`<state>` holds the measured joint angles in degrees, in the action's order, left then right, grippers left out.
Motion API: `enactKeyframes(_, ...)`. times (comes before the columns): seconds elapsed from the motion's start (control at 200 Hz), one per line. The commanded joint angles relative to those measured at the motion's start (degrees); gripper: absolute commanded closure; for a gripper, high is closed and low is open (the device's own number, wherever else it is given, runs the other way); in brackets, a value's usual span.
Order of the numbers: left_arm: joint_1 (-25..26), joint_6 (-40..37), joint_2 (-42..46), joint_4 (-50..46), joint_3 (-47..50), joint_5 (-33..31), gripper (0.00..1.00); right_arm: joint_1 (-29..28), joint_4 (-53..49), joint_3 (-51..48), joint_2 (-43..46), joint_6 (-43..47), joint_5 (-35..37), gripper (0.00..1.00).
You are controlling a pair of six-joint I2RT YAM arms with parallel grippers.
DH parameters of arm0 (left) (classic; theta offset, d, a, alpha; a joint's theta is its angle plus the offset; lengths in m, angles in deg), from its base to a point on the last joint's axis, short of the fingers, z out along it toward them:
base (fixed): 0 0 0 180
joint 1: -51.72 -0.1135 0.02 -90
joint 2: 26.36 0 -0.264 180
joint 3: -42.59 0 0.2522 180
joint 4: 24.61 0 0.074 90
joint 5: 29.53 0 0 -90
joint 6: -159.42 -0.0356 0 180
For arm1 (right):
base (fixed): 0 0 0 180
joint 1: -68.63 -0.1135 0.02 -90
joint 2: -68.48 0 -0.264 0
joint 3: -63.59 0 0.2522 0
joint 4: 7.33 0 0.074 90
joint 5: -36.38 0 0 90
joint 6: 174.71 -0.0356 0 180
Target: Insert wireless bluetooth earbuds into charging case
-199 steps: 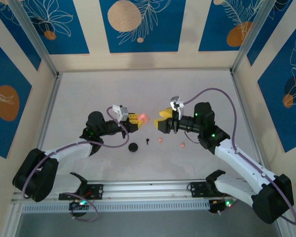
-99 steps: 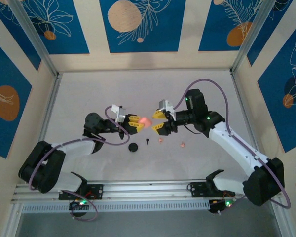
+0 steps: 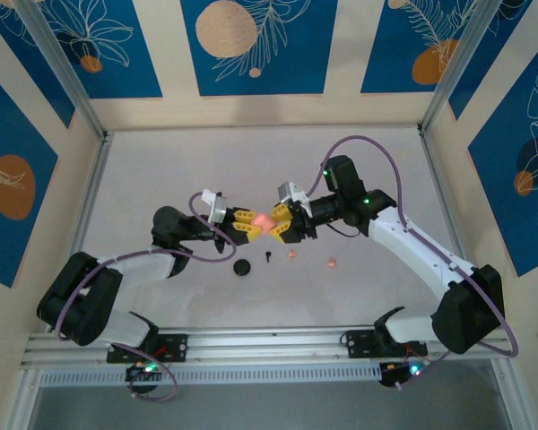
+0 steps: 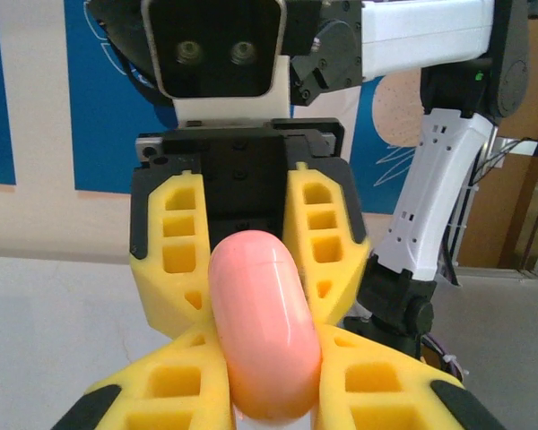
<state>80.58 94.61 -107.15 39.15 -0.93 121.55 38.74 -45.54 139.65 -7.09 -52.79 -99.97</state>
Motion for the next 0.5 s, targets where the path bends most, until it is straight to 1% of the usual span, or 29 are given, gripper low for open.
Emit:
enactKeyframes(0.0,-0.56,0.47,0.2,3.09,-1.53,1.19,0.91,-0.52,-1.74,2.07,-0.71,1.48,-3.05,0.69)
enactKeyframes(0.07,-0.56,0.56,0.19,3.08,-1.53,1.15,0.91,-0.59,-2.27,2.51,-0.89,1.98,-3.1,0.75)
enactKeyframes(0.145,-0.64,0.3,0.2,3.08,-1.31,0.73,0.87,-0.52,-3.75,3.15,-0.89,2.88,-2.64,0.82)
enactKeyframes(0.22,-0.72,-0.43,0.28,3.08,-0.65,-0.26,0.79,-0.44,-5.6,3.85,-0.64,3.83,-1.77,0.85)
enactKeyframes(0.325,-1.06,-2.58,0.66,1.88,0.6,-2.3,0.66,-0.35,-7.73,4.06,0.58,4.86,1.88,0.86)
enactKeyframes(0.405,-1.44,-7.03,1.85,-3.12,1.51,-3.95,0.6,-0.26,-8.7,3.58,2.24,5.71,7.0,0.85)
enactKeyframes(0.495,-1.45,-15.97,5.08,-15.28,1.89,-6.9,0.54,-0.51,-9.74,2.92,4.03,6.53,15.1,0.85)
